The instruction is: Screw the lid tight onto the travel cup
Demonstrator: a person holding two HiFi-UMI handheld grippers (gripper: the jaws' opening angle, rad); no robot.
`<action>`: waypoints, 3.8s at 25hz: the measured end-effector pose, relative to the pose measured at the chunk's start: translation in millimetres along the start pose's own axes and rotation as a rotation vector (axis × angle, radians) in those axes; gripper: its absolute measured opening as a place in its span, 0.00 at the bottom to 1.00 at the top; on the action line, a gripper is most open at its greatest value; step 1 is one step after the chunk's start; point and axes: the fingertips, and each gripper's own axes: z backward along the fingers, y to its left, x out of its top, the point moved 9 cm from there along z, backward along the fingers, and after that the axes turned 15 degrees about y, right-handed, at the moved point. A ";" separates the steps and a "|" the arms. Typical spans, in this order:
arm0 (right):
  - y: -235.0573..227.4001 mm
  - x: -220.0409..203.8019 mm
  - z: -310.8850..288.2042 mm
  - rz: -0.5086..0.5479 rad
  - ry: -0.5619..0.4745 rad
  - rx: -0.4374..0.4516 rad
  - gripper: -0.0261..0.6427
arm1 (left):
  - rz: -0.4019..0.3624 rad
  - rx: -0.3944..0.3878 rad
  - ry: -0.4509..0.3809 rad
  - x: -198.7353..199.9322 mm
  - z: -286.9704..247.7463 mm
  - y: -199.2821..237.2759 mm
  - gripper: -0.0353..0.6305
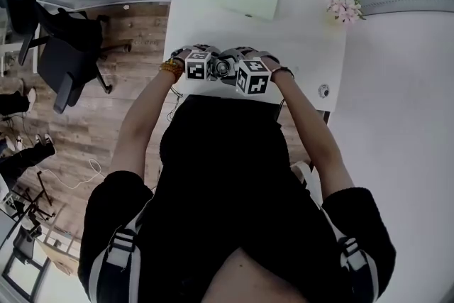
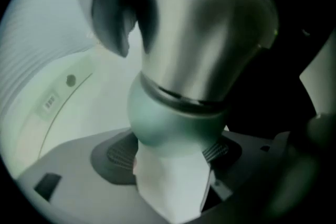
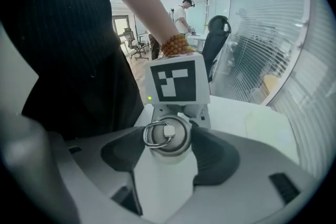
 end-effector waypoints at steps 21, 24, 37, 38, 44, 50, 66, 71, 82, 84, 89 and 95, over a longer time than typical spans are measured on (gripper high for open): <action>11.8 10.9 3.7 -0.311 -0.001 -0.137 0.41 | 0.470 0.208 -0.155 -10.5 -6.3 -28.9 0.60; 9.3 14.2 2.6 -0.057 0.072 -0.110 0.41 | 0.289 0.113 -0.066 -8.5 -3.1 -17.4 0.60; 10.6 1.6 9.9 -0.396 -0.154 -0.113 0.50 | 0.227 0.104 -0.082 -14.5 -1.1 -19.5 0.60; 13.5 1.7 9.2 -0.464 -0.174 -0.130 0.50 | 0.290 0.133 -0.099 -15.9 -2.0 -23.3 0.60; 20.5 10.2 -0.3 -0.604 -0.172 -0.194 0.45 | 0.553 0.252 -0.158 -13.6 -7.0 -39.8 0.60; 15.8 11.5 -2.4 -0.420 -0.142 -0.111 0.43 | 0.463 0.207 -0.133 -15.5 -6.8 -35.9 0.60; 13.9 -5.2 20.4 -0.502 -0.264 -0.085 0.52 | 0.306 0.165 -0.126 -20.1 -2.3 -33.7 0.60; 26.5 -0.3 6.5 -0.558 -0.207 -0.130 0.47 | 0.507 0.245 -0.143 -19.4 -6.3 -45.6 0.60; 16.2 5.5 -2.6 -0.192 -0.178 -0.001 0.41 | 0.144 0.079 -0.004 -20.2 -4.2 -32.2 0.60; 12.5 6.5 -1.3 -0.165 -0.163 0.025 0.42 | 0.081 0.039 0.025 -19.3 -2.7 -29.7 0.60; 18.7 -5.0 3.8 -0.254 -0.211 -0.017 0.47 | 0.155 0.098 -0.058 -27.3 -0.6 -36.4 0.60; 36.9 -29.5 1.5 -0.360 -0.211 -0.042 0.47 | 0.365 0.199 -0.260 -33.7 5.8 -49.2 0.62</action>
